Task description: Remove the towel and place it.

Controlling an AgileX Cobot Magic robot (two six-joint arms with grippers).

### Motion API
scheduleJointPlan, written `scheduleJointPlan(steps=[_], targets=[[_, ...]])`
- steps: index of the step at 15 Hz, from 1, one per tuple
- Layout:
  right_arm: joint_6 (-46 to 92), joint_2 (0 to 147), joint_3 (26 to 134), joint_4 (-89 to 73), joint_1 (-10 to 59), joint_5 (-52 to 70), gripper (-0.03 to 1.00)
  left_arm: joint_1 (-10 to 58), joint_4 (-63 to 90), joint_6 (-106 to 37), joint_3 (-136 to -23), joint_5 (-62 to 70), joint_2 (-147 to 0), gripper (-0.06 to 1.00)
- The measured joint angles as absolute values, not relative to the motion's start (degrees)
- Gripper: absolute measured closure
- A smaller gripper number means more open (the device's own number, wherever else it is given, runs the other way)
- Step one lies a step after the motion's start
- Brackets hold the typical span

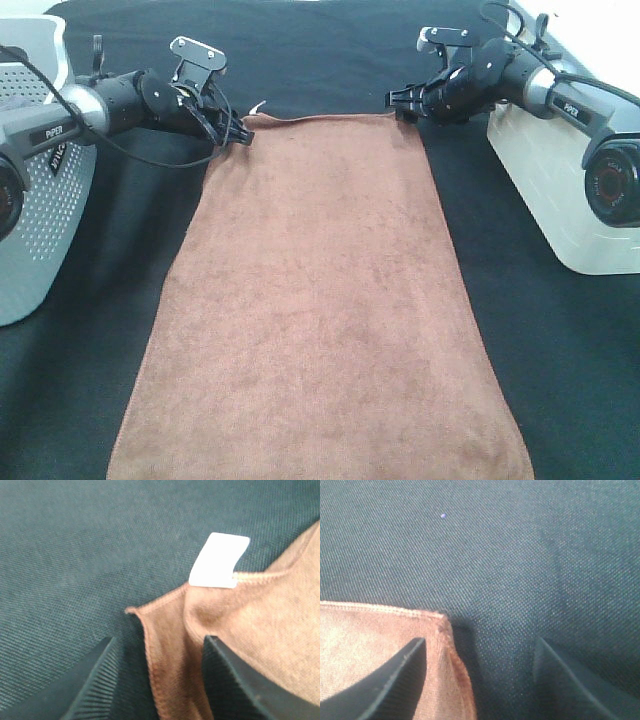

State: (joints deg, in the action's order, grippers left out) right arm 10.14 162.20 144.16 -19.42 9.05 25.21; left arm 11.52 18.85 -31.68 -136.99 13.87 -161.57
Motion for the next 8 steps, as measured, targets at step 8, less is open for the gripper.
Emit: scheduleJointPlan(steps=[8], targets=[[10.1, 162.2, 144.2, -19.3, 9.1, 25.6, 0.36, 11.4, 8.7, -26.6, -137.2, 16.7, -161.5, 0.47]])
